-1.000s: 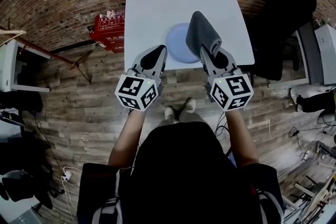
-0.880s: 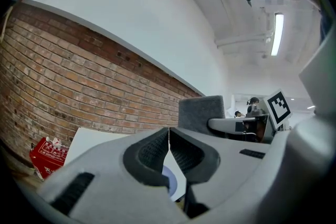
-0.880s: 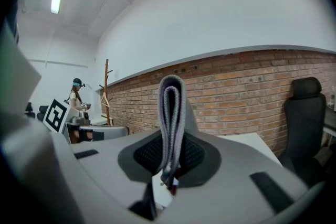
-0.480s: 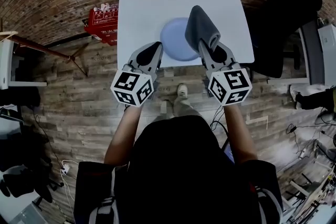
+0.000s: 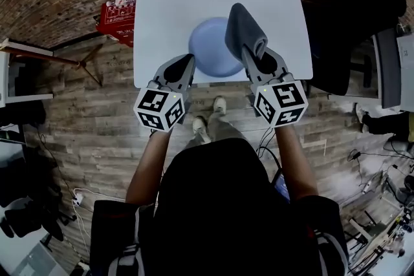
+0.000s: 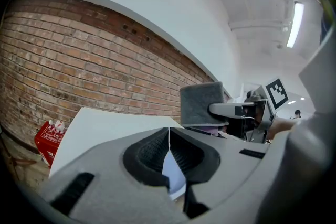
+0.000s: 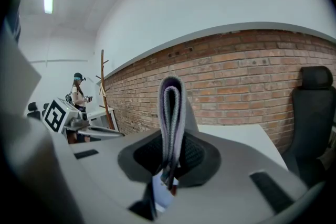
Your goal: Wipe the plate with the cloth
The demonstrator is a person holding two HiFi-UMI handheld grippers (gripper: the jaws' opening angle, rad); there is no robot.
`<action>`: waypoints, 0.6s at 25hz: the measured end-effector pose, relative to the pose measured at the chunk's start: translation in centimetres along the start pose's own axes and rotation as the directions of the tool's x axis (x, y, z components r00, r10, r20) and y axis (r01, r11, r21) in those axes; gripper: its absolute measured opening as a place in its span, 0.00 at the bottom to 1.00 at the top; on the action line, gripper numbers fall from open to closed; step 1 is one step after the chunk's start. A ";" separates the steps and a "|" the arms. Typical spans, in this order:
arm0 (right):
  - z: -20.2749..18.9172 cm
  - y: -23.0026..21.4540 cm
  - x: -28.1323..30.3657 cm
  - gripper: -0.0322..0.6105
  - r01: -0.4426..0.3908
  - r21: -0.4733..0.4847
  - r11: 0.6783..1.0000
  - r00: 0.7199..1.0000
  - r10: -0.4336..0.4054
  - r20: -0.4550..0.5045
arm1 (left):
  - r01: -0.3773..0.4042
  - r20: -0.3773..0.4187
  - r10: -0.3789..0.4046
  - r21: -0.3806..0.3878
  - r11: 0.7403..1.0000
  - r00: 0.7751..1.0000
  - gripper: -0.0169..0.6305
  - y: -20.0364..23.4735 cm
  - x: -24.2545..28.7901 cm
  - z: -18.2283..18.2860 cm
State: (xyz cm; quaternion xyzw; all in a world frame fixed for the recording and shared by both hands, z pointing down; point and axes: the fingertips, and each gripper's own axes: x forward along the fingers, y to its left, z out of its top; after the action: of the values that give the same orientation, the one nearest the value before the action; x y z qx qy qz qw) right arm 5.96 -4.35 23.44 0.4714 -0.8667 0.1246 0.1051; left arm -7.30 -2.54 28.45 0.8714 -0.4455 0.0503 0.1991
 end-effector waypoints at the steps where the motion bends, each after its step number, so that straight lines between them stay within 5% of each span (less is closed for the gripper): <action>1: -0.3 -0.3 0.2 0.13 0.000 0.001 1.000 1.000 0.000 -0.008 | 0.000 -0.008 0.000 -0.004 1.000 1.000 0.06 0.1 0.3 -0.4; 15: -5.6 -1.9 3.3 0.13 -0.064 -0.038 0.997 0.991 0.059 -0.123 | -0.066 -0.157 0.054 -0.072 0.995 0.986 0.06 2.4 2.4 -8.3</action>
State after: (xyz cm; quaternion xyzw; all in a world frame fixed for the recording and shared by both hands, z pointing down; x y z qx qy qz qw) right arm 6.20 -6.20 29.98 0.4335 -0.8753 0.1383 0.1639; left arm -7.05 -2.37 37.39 0.8426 -0.4565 0.1069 0.2649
